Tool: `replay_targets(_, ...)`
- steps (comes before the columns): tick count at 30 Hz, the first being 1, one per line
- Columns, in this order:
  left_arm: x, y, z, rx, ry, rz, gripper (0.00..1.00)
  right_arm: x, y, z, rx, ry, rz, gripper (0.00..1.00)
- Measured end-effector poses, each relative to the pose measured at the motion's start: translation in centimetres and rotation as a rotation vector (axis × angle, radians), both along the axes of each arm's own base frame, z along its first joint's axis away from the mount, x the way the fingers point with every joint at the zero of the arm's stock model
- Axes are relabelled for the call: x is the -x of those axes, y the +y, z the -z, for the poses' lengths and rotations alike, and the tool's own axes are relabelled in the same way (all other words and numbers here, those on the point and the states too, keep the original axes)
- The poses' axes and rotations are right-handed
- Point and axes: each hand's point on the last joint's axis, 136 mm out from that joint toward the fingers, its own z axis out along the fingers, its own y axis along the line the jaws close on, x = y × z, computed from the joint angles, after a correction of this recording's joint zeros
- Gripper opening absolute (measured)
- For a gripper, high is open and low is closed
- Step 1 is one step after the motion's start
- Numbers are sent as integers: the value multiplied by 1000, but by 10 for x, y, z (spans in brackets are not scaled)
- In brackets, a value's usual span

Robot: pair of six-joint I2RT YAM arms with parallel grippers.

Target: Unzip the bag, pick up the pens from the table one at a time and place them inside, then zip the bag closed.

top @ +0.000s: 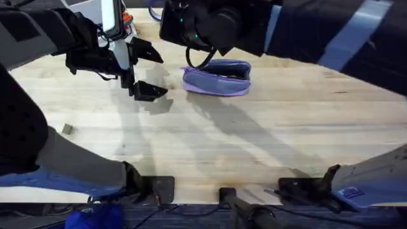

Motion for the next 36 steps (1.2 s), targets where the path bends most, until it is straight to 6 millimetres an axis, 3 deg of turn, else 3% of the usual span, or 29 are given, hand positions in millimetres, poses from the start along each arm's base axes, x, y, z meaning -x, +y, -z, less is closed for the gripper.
replay_targets(7,0,2,-2,19,1,-13,993,0,0,0,233,-119,-212,31)
replay_targets(12,-1,19,-9,67,-2,-81,994,0,0,0,369,-189,-335,196)
replay_targets(15,-2,35,-12,92,-5,-139,993,-1,-2,-1,423,-218,-367,447)
replay_targets(19,-2,53,-14,107,-11,-200,993,-6,-7,-3,480,-248,-365,953)
replay_targets(20,-2,57,-15,109,-13,-212,993,-7,-8,-4,500,-258,-371,985)
replay_targets(28,-1,73,-15,112,-17,-262,993,-2,-10,3,721,-328,-590,995)
replay_targets(36,0,75,-15,112,-17,-268,992,30,-15,36,807,-239,-896,996)
